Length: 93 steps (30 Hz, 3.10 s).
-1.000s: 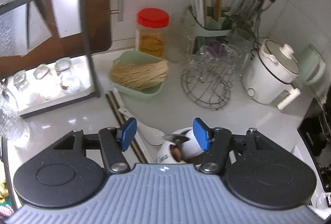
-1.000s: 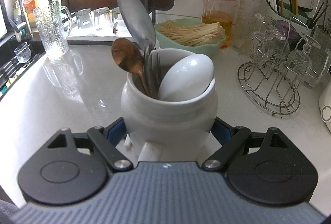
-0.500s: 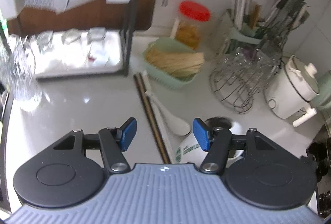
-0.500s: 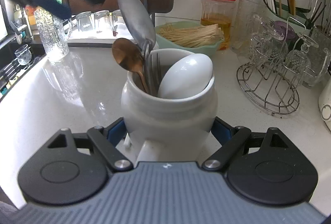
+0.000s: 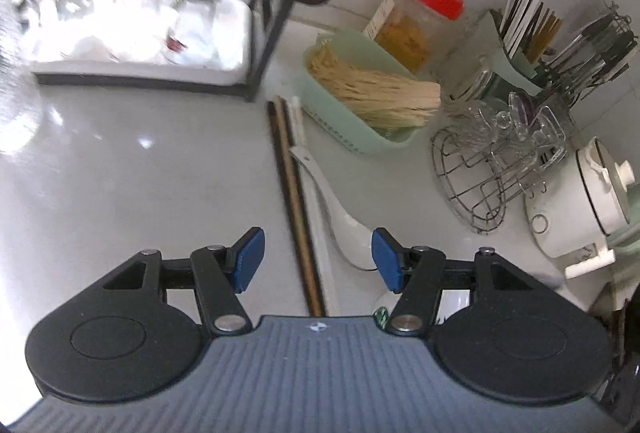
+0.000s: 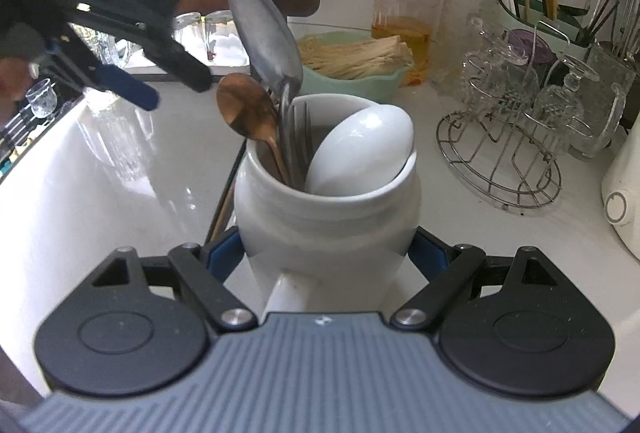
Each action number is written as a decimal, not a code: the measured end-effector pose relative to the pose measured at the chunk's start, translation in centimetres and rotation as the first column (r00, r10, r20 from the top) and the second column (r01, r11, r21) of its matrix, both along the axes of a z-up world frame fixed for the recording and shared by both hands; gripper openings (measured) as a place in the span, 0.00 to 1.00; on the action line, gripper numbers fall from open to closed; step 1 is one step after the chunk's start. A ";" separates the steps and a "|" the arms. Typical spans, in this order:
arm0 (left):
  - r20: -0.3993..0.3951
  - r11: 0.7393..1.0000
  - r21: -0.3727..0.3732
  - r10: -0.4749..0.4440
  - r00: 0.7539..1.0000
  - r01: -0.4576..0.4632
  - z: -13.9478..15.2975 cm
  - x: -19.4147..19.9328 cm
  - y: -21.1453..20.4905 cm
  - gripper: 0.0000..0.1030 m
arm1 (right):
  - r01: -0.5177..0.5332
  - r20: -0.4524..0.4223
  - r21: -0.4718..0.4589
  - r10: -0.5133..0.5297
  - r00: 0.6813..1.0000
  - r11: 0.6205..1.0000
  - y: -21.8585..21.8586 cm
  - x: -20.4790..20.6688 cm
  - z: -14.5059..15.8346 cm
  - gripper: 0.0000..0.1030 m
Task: Organize utensils
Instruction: 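Move the left tool to the white ceramic spoon on the counter, then close the left tool on the white ceramic spoon's handle, then lift the white ceramic spoon with the left tool and carry it over the mug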
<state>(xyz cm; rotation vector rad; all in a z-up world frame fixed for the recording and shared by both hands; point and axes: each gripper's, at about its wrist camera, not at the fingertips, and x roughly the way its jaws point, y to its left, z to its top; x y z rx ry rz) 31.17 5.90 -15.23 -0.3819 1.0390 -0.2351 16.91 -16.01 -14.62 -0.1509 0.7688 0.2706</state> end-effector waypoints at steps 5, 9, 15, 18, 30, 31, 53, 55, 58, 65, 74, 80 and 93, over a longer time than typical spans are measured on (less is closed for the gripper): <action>-0.011 0.999 -0.029 -0.019 1.000 0.019 -2.0 2.8 -2.0 0.53 | 0.003 -0.016 -0.003 -0.003 1.000 1.000 -0.6 0.2 0.1 0.88; -0.027 1.000 -0.002 -0.002 1.000 0.002 -3.9 5.0 -3.1 0.35 | -0.019 -0.009 0.000 0.019 1.000 1.000 -0.9 0.2 0.0 0.88; -0.028 0.997 0.065 0.039 0.999 -0.037 -5.7 7.3 -3.9 0.31 | -0.051 -0.002 0.004 0.051 0.999 0.999 -1.4 0.5 -0.1 0.88; -0.030 0.992 0.115 0.054 0.998 -0.051 -5.9 8.4 -4.6 0.31 | -0.047 -0.014 0.016 0.047 0.999 0.999 -1.6 0.7 0.0 0.88; -0.078 0.944 0.325 0.090 0.993 -0.060 -5.7 10.9 -7.6 0.31 | -0.070 -0.016 0.014 0.070 0.997 0.997 -1.8 0.9 0.0 0.88; -0.080 0.942 0.329 0.095 0.992 -0.064 -5.7 11.1 -7.6 0.30 | -0.070 -0.016 0.014 0.070 0.997 0.997 -1.8 0.9 0.0 0.88; -0.005 0.969 0.247 0.022 1.000 -0.020 -1.6 6.8 -6.9 0.16 | -0.078 -0.014 0.012 0.078 0.997 0.997 -1.6 0.9 0.1 0.88; 0.005 0.970 0.243 0.017 1.000 -0.017 -1.2 6.3 -6.8 0.16 | -0.075 -0.017 0.012 0.075 0.997 0.997 -1.6 0.9 0.1 0.88; 0.018 0.975 0.222 0.014 1.000 -0.017 -0.1 5.2 -6.5 0.16 | -0.071 -0.018 0.011 0.071 0.997 0.997 -1.6 1.0 0.1 0.87; 0.035 0.985 0.171 0.025 0.999 -0.030 1.7 2.9 -5.7 0.16 | -0.063 -0.028 0.003 0.063 0.998 0.998 -1.4 1.2 0.2 0.87; 0.064 0.987 0.163 -0.012 0.998 0.002 3.7 0.9 -6.1 0.16 | -0.047 -0.019 -0.004 0.047 0.999 0.999 -0.9 1.3 0.0 0.88; 0.093 0.988 0.153 -0.026 0.995 0.012 4.9 -0.3 -5.7 0.16 | -0.007 -0.012 -0.004 0.007 1.000 1.000 -0.2 1.3 -0.1 0.88; 0.163 0.987 0.162 -0.035 0.986 0.008 8.0 -1.8 -4.1 0.16 | 0.046 0.004 0.002 -0.046 0.999 0.999 0.7 1.6 -0.3 0.88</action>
